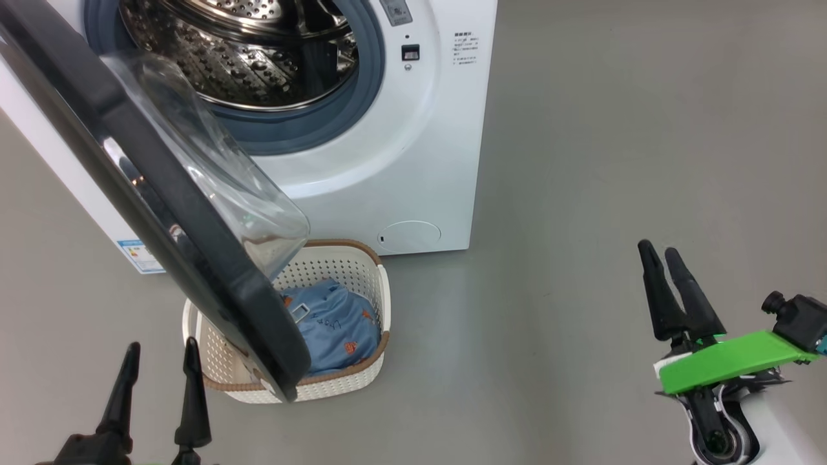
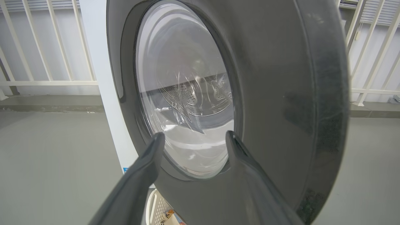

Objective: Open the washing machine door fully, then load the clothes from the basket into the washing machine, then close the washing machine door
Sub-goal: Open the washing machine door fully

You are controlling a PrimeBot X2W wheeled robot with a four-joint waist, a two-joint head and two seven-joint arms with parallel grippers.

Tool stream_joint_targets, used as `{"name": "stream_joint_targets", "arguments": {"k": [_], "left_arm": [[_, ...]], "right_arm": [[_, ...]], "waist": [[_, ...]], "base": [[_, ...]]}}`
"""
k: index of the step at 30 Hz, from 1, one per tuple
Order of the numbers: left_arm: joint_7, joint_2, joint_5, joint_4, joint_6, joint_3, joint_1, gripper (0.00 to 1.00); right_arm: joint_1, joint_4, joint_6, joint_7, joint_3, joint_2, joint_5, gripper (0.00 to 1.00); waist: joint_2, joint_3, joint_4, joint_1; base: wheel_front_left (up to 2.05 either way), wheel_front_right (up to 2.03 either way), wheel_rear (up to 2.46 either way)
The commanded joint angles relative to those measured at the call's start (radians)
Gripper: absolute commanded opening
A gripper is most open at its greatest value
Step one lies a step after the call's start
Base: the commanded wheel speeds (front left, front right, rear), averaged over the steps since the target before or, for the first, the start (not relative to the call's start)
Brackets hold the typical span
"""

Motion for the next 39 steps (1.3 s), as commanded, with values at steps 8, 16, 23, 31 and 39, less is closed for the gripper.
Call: {"name": "stream_joint_targets", "arguments": {"k": [8,16,23,31,39], "left_arm": [[-0.008,0.016,-0.003,-0.026,0.017,0.026,-0.006,1.00],[-0.008,0.016,0.000,-0.016,0.024,0.023,-0.003,1.00],[-0.008,0.016,0.004,-0.017,0.033,0.016,0.004,1.00],[-0.008,0.016,0.010,-0.016,0.031,0.017,0.010,1.00],[-0.008,0.016,0.016,-0.007,0.025,0.015,0.013,1.00]], "right_arm": [[0.006,0.055,0.008,-0.049,-0.011,-0.013,-0.390,1.00],[0.035,0.010,0.008,-0.050,-0.138,0.073,-0.743,1.00],[0.092,-0.050,0.008,-0.050,-0.198,0.122,-0.899,1.00],[0.128,-0.049,0.008,-0.050,-0.222,0.138,-0.957,1.00],[0.128,-0.028,0.008,-0.050,-0.232,0.141,-0.964,1.00]], "waist": [[0.0000,-0.001,-0.003,0.0000],[0.0000,-0.003,-0.001,0.0000],[0.0000,-0.011,-0.001,0.0000],[0.0000,-0.017,-0.006,0.0000],[0.0000,-0.021,-0.009,0.0000]], "base": [[0.00,0.00,0.00],[0.00,0.00,0.00],[0.00,0.00,0.00],[0.00,0.00,0.00],[0.00,0.00,0.00]]}}
